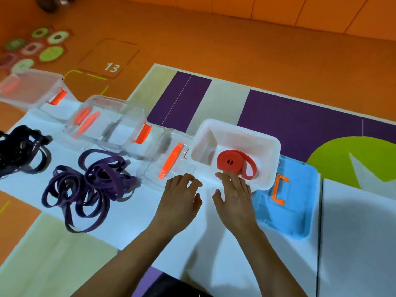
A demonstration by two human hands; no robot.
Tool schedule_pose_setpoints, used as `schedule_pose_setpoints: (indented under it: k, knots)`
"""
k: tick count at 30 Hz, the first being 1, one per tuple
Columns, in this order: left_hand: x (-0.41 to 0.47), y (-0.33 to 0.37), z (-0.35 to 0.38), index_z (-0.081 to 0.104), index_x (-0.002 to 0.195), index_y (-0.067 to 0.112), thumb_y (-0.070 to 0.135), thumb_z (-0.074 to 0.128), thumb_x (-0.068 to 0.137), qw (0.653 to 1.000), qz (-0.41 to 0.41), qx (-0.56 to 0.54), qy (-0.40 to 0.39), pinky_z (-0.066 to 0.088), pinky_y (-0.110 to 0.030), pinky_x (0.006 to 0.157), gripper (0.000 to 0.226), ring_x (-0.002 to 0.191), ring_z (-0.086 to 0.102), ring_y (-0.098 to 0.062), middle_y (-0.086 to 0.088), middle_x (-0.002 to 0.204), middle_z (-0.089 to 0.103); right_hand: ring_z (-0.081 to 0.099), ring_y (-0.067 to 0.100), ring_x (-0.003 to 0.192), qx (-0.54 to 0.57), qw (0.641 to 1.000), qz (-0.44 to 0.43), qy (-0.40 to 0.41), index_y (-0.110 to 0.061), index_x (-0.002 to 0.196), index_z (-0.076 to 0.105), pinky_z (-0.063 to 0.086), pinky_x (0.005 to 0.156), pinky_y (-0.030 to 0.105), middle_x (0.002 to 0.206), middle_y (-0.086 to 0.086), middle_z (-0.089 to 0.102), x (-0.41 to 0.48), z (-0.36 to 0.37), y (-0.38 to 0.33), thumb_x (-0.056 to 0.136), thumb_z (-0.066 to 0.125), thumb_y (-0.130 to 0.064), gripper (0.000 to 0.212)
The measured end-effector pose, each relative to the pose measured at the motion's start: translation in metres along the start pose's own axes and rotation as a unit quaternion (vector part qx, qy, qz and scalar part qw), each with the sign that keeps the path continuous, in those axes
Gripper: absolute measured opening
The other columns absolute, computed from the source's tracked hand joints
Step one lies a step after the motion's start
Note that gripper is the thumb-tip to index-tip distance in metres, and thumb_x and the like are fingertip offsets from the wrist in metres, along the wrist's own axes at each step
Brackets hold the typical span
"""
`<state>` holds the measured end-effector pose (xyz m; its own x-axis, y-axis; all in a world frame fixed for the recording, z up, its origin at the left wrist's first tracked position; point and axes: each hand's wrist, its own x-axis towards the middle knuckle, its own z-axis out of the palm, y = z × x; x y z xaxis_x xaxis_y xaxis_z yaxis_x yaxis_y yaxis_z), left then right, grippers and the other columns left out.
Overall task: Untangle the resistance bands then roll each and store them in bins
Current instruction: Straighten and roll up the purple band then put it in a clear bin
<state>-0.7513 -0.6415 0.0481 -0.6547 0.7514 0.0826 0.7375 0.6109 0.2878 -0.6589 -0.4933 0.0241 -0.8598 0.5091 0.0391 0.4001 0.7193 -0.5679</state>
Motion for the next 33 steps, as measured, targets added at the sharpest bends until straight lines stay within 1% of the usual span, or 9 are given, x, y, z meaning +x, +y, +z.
schedule_pose_setpoints:
  k: [3, 8, 13, 17, 22, 25, 29, 31, 33]
  knots:
    - [-0.037, -0.011, -0.01, 0.07, 0.111, 0.02, 0.018, 0.077, 0.083, 1.0, -0.029, 0.008, -0.004, 0.053, -0.04, 0.088, 0.03, 0.103, 0.066, -0.027, -0.002, 0.114, 0.068, 0.056, 0.028, 0.125, 0.01, 1.0, -0.014, -0.026, -0.02, 0.135, 0.059, 0.044, 0.107, 0.044, 0.136, 0.004, 0.059, -0.021, 0.011, -0.021, 0.09, 0.067, -0.016, 0.045]
    - [-0.094, -0.038, -0.026, 0.069, 0.113, 0.021, 0.021, 0.075, 0.084, 0.996, -0.089, 0.02, -0.007, 0.054, -0.04, 0.087, 0.029, 0.099, 0.067, -0.026, 0.0, 0.112, 0.068, 0.058, 0.027, 0.119, 0.012, 0.997, -0.047, -0.065, -0.021, 0.131, 0.061, 0.045, 0.102, 0.042, 0.131, 0.003, 0.06, -0.047, 0.028, -0.067, 0.089, 0.069, -0.017, 0.043]
    - [-0.147, -0.069, -0.043, 0.067, 0.117, 0.021, 0.02, 0.072, 0.087, 0.991, -0.136, 0.012, 0.014, 0.053, -0.039, 0.086, 0.03, 0.099, 0.065, -0.025, 0.0, 0.112, 0.068, 0.051, 0.022, 0.124, 0.014, 0.988, -0.091, -0.124, -0.023, 0.138, 0.055, 0.036, 0.106, 0.035, 0.138, -0.001, 0.053, -0.056, 0.048, -0.124, 0.097, 0.059, -0.021, 0.042]
    - [-0.188, -0.108, -0.062, 0.067, 0.116, 0.02, 0.02, 0.072, 0.088, 0.988, -0.149, -0.013, 0.037, 0.053, -0.038, 0.084, 0.029, 0.095, 0.063, -0.025, 0.001, 0.109, 0.066, 0.053, 0.021, 0.121, 0.032, 0.984, -0.105, -0.138, -0.02, 0.137, 0.055, 0.037, 0.104, 0.035, 0.137, -0.002, 0.053, -0.063, 0.074, -0.178, 0.098, 0.056, -0.02, 0.039]
    - [-0.264, -0.169, -0.08, 0.066, 0.114, 0.023, 0.023, 0.071, 0.088, 0.981, -0.189, -0.025, 0.026, 0.049, -0.036, 0.082, 0.026, 0.095, 0.062, -0.025, 0.002, 0.107, 0.066, 0.053, 0.019, 0.121, 0.047, 0.984, -0.087, -0.149, -0.021, 0.134, 0.057, 0.037, 0.103, 0.033, 0.136, -0.004, 0.054, -0.104, 0.122, -0.238, 0.096, 0.057, -0.019, 0.038]
    - [-0.302, -0.212, -0.092, 0.066, 0.114, 0.022, 0.025, 0.066, 0.09, 0.977, -0.21, -0.023, 0.02, 0.048, -0.038, 0.082, 0.024, 0.095, 0.061, -0.027, 0.001, 0.107, 0.066, 0.052, 0.019, 0.122, 0.044, 0.981, -0.09, -0.165, -0.023, 0.136, 0.056, 0.036, 0.105, 0.032, 0.137, -0.005, 0.053, -0.126, 0.152, -0.277, 0.098, 0.057, -0.022, 0.039]
    - [-0.323, -0.248, -0.099, 0.067, 0.113, 0.02, 0.03, 0.056, 0.089, 0.978, -0.208, -0.021, 0.009, 0.05, -0.04, 0.079, 0.028, 0.09, 0.062, -0.029, -0.001, 0.103, 0.066, 0.049, 0.016, 0.124, 0.027, 0.978, -0.087, -0.186, -0.025, 0.138, 0.053, 0.034, 0.106, 0.028, 0.139, -0.006, 0.051, -0.142, 0.174, -0.309, 0.1, 0.054, -0.024, 0.038]
    - [-0.322, -0.257, -0.096, 0.067, 0.111, 0.019, 0.029, 0.055, 0.088, 0.982, -0.188, -0.02, 0.001, 0.051, -0.04, 0.078, 0.028, 0.087, 0.062, -0.029, -0.001, 0.102, 0.066, 0.049, 0.016, 0.125, 0.014, 0.979, -0.072, -0.189, -0.025, 0.139, 0.052, 0.034, 0.106, 0.028, 0.14, -0.006, 0.05, -0.14, 0.176, -0.314, 0.101, 0.053, -0.024, 0.039]
    - [-0.315, -0.268, -0.092, 0.066, 0.114, 0.019, 0.029, 0.057, 0.091, 0.984, -0.174, -0.029, -0.018, 0.051, -0.04, 0.082, 0.026, 0.09, 0.062, -0.028, -0.001, 0.105, 0.066, 0.049, 0.018, 0.124, 0.002, 0.98, -0.056, -0.191, -0.025, 0.14, 0.051, 0.036, 0.106, 0.03, 0.141, -0.006, 0.05, -0.133, 0.177, -0.316, 0.101, 0.053, -0.023, 0.039]
